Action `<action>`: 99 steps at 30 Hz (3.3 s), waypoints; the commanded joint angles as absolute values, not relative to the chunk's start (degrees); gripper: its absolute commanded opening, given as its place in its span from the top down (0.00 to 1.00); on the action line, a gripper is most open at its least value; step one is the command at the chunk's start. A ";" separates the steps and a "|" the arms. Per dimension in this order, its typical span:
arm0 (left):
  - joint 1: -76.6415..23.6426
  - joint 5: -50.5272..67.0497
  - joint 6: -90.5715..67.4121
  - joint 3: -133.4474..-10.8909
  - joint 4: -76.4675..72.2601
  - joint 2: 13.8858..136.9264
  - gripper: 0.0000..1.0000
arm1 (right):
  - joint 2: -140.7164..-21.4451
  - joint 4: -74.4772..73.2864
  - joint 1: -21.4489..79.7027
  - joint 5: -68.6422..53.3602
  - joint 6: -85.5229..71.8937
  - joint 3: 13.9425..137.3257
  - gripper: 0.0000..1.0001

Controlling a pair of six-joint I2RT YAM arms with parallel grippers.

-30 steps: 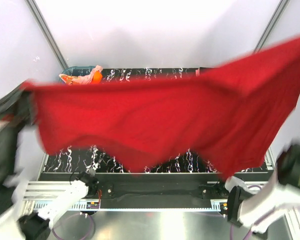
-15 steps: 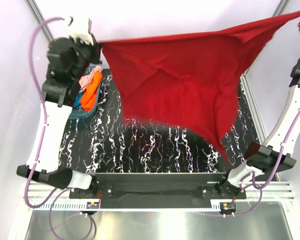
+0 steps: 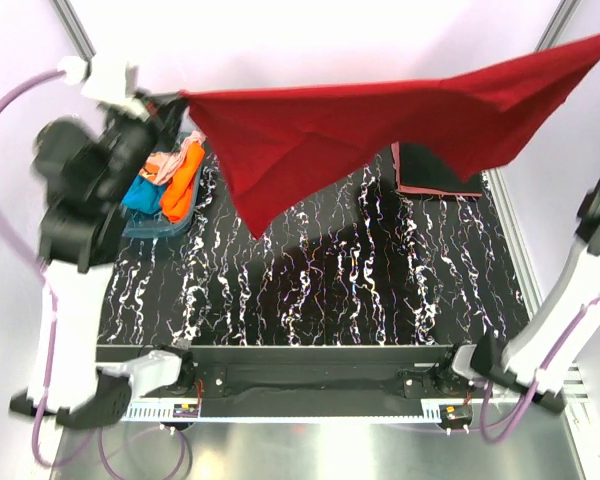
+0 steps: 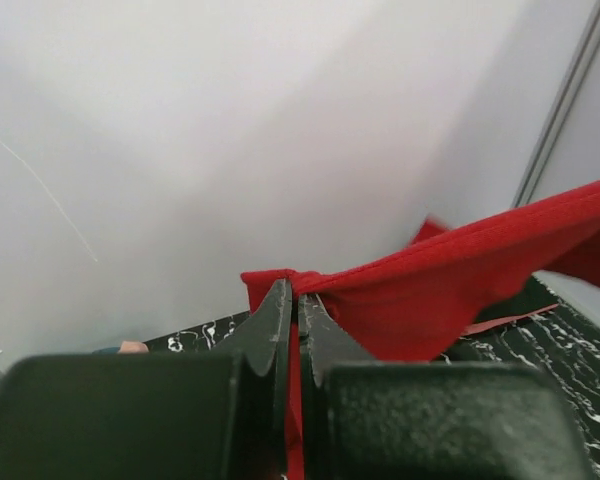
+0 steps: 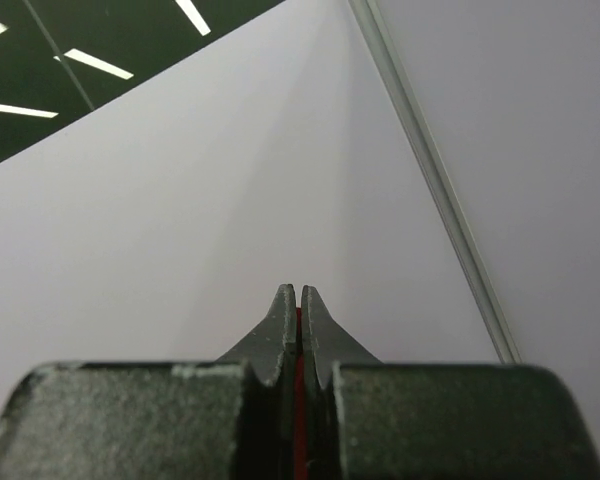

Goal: Fold and stack the t-shirts
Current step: Flatten the tshirt out, then fold the tshirt

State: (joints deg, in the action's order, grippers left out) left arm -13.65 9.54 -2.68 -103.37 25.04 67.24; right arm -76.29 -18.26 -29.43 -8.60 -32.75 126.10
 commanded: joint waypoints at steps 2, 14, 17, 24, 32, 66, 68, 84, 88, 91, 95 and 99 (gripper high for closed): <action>-14.06 8.09 -4.13 -100.99 21.88 55.74 1.00 | -66.55 -19.59 -30.15 -2.56 -28.92 124.19 1.00; -17.84 0.17 -0.53 -99.05 24.52 33.41 1.00 | -51.77 -22.50 -26.46 4.75 -25.75 132.09 1.00; -17.93 -1.41 -0.53 -97.83 24.61 32.78 1.00 | -51.50 -23.11 -25.58 3.43 -27.07 132.37 1.00; -17.93 -5.09 -4.12 -78.78 20.13 32.43 1.00 | -50.37 -19.61 -25.58 -6.40 -36.20 104.50 1.00; -18.02 -8.61 -11.41 -47.93 11.43 35.66 1.00 | -51.32 -3.64 -25.49 -13.97 -43.06 62.44 1.00; -4.22 -4.05 -8.61 -60.90 -3.70 81.36 1.00 | -98.34 5.63 -11.78 -15.74 -38.41 79.36 1.00; -4.13 -2.64 -8.61 -62.92 -2.82 83.40 1.00 | -100.54 5.89 -11.78 -15.82 -38.58 80.41 1.00; -4.04 -6.59 -5.80 -70.67 12.82 89.92 1.00 | -97.22 -16.25 -8.44 -13.80 -39.98 83.42 1.00; -4.04 -8.69 -7.64 -70.22 16.07 88.59 1.00 | -90.20 -24.22 -6.60 -13.10 -41.75 79.89 1.00; -4.04 -8.44 -8.53 -71.28 20.03 88.94 1.00 | -86.68 -33.61 -4.93 -12.05 -41.75 79.37 1.00; -4.04 -8.97 -9.32 -71.72 23.73 89.03 1.00 | -81.05 -40.68 -3.61 -10.64 -42.19 74.20 1.00; -4.04 -7.56 -8.97 -70.93 25.39 89.12 1.00 | -73.76 -45.34 -3.60 -8.71 -41.75 69.53 1.00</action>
State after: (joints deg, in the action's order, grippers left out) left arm -4.54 -6.90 -8.67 -68.77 23.81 90.52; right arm -78.24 -37.65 -3.64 -12.21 -41.47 72.14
